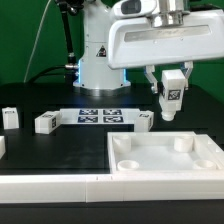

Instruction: Assemble one leg

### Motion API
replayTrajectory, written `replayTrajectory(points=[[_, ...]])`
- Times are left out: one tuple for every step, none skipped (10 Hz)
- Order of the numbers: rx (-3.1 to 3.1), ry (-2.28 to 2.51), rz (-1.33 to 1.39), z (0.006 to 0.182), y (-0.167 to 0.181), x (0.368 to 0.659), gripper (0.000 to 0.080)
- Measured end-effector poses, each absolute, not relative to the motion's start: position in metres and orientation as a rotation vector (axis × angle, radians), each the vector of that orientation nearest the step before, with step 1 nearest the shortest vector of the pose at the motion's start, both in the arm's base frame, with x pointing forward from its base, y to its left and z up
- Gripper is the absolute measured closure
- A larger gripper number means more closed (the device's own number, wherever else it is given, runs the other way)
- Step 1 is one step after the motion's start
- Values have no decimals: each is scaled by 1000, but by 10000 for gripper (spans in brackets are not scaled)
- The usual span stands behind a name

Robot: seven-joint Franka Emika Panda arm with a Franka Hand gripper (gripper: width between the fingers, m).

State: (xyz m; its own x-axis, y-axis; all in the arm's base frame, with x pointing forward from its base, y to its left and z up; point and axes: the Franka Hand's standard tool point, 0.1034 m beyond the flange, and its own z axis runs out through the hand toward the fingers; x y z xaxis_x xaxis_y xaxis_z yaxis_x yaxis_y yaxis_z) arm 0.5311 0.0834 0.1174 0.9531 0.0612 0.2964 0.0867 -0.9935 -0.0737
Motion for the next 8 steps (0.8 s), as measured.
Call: replayTrajectory(points=[[-3016,-112,-467,117,83,542,511],[-3011,-109,-478,116,84,554,511],[-3002,-107,-501,113,88,569,511],[-2993,-106,-543,110,90,579,511],[-2994,-106,-538,110,90,578,511],[-2994,-105,-546,110,90,578,511],[-2989,-102,-592,110,89,580,511],[-2990,-102,-585,109,89,578,511]])
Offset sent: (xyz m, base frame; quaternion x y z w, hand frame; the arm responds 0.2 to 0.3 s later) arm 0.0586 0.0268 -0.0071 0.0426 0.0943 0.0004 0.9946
